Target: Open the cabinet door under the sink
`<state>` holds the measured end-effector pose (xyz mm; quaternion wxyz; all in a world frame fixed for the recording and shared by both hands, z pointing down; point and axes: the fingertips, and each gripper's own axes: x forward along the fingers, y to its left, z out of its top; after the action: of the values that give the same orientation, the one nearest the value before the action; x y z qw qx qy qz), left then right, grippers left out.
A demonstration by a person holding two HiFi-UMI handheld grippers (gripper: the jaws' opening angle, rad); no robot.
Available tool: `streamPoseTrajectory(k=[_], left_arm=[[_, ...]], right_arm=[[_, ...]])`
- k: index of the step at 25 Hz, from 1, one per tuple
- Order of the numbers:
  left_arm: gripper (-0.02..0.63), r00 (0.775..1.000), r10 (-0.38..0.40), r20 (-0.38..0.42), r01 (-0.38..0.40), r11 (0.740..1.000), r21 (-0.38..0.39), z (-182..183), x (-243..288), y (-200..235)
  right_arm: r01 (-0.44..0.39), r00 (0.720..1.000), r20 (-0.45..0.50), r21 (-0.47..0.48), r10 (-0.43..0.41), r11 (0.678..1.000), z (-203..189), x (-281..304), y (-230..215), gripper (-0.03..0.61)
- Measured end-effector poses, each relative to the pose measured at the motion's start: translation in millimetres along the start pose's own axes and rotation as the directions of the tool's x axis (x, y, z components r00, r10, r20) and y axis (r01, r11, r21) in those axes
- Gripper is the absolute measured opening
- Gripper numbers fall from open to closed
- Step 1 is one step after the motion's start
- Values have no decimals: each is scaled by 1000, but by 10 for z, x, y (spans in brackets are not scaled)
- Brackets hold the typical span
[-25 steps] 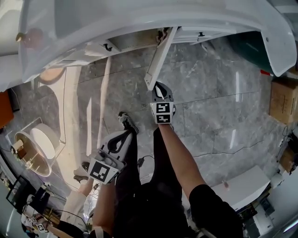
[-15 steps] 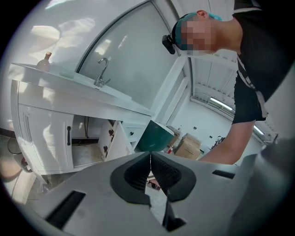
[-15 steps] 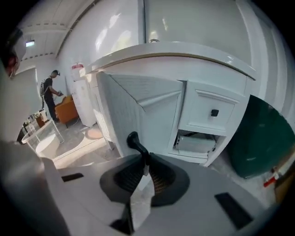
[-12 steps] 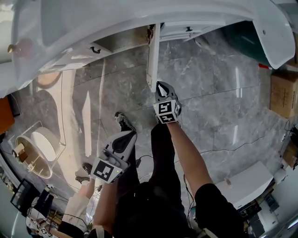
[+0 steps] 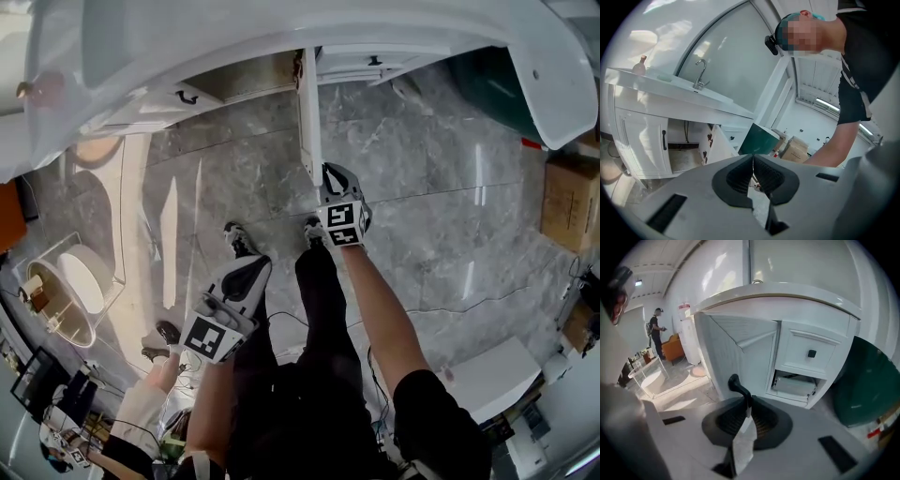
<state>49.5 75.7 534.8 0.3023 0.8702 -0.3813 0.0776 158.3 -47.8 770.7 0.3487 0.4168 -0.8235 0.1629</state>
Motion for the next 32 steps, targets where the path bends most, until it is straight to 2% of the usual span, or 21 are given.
streamPoseTrajectory(k=[9,14,19,25,32], left_arm=[[15,999,44,28,-44,999,-6,-39,136,-185],[15,996,74,41,-74,997,2,-62,204,-245],[15,993,93,72,-96,994,46,-23,264,-286],[15,989,112,100,-119,990,75,142,290,-448],[15,988,108,107,-121,985,120,526,218,-652]], right_arm=[[-49,999,-4,-68,48,996,-95,-64,-345,86],[-73,997,-8,-103,73,992,-99,-86,-351,91],[-70,997,4,-76,71,995,-151,-219,-346,86],[-107,994,2,-32,107,994,-282,-642,-385,68],[-117,993,20,18,116,993,-9,-1312,-454,61]])
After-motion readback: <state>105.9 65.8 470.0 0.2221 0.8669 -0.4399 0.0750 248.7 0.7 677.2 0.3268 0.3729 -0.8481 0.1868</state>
